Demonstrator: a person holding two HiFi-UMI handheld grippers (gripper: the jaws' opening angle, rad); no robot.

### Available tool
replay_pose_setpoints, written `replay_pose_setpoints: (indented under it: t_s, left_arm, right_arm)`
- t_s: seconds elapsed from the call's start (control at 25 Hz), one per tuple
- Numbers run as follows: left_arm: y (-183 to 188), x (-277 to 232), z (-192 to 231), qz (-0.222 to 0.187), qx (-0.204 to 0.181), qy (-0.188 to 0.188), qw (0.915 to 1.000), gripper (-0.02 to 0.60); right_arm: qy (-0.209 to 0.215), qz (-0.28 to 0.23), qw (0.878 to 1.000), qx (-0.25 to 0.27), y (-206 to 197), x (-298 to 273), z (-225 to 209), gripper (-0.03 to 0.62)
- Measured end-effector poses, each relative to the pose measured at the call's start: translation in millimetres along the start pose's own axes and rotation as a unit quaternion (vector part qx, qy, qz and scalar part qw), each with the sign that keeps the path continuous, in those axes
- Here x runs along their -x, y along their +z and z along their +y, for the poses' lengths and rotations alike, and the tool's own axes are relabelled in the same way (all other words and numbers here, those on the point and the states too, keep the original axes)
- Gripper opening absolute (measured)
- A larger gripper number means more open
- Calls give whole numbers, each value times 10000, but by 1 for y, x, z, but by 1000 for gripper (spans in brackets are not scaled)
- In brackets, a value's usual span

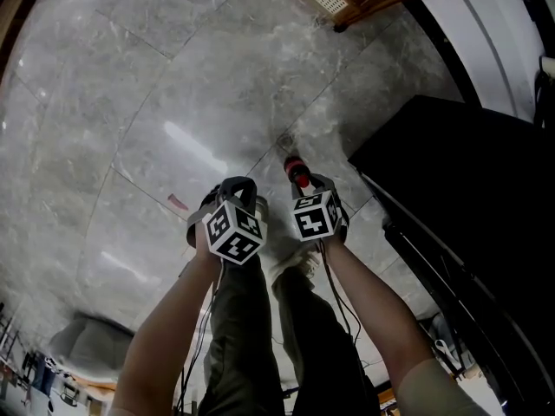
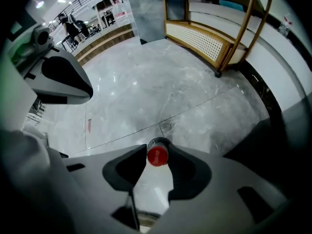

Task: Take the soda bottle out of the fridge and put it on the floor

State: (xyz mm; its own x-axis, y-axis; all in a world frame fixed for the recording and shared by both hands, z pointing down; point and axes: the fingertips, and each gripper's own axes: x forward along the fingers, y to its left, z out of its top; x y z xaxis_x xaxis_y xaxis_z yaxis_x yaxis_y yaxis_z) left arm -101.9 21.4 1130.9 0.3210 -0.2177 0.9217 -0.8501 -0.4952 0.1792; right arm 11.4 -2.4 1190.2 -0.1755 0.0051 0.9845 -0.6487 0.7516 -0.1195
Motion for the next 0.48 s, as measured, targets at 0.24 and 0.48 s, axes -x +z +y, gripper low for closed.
replay_pose_setpoints:
  t_s: [0.24, 0.48]
  left_arm:
    - [8, 17, 4, -49, 68, 97, 9999, 6]
    - [31, 50, 14, -252, 138, 252, 9993, 6]
  right_arm:
    - [-7, -164, 9999, -34, 18, 23, -4, 117]
    - [87, -382, 9992, -33, 44, 69, -7, 37]
